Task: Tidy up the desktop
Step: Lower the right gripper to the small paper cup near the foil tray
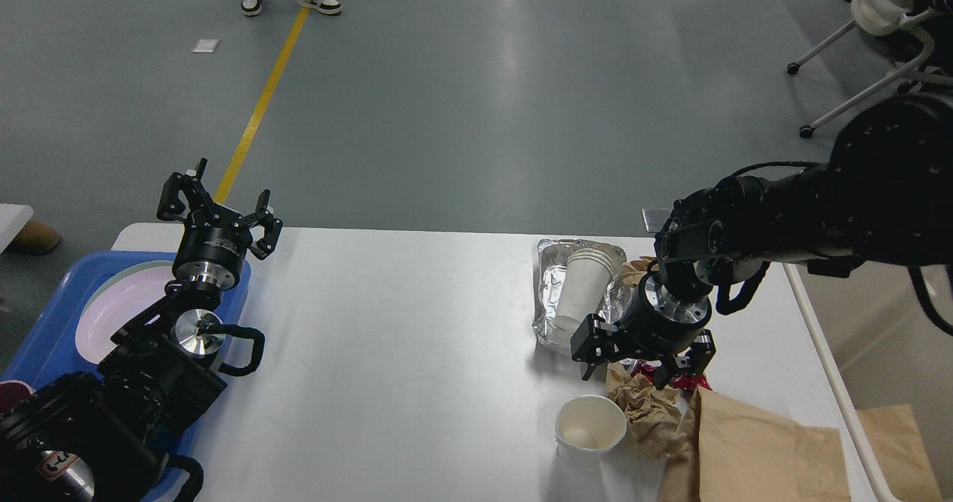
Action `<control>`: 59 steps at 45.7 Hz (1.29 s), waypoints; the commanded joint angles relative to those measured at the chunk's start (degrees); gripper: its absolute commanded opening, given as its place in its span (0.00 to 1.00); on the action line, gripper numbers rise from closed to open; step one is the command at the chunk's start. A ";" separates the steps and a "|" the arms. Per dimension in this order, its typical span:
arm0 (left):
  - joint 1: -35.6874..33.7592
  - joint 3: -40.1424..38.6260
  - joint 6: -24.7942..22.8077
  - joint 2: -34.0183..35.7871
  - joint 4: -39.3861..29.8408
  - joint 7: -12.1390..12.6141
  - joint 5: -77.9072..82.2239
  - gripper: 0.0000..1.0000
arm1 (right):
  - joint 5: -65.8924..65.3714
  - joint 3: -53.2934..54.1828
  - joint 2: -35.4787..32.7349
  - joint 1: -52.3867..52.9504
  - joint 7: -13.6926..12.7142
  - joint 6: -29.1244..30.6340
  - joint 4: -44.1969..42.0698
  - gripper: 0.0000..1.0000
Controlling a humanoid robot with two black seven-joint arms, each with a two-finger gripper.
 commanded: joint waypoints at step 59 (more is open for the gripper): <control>0.00 0.00 0.00 -0.09 -0.02 0.00 0.00 0.97 | -5.59 4.39 0.99 -6.85 -1.36 -7.40 3.16 0.00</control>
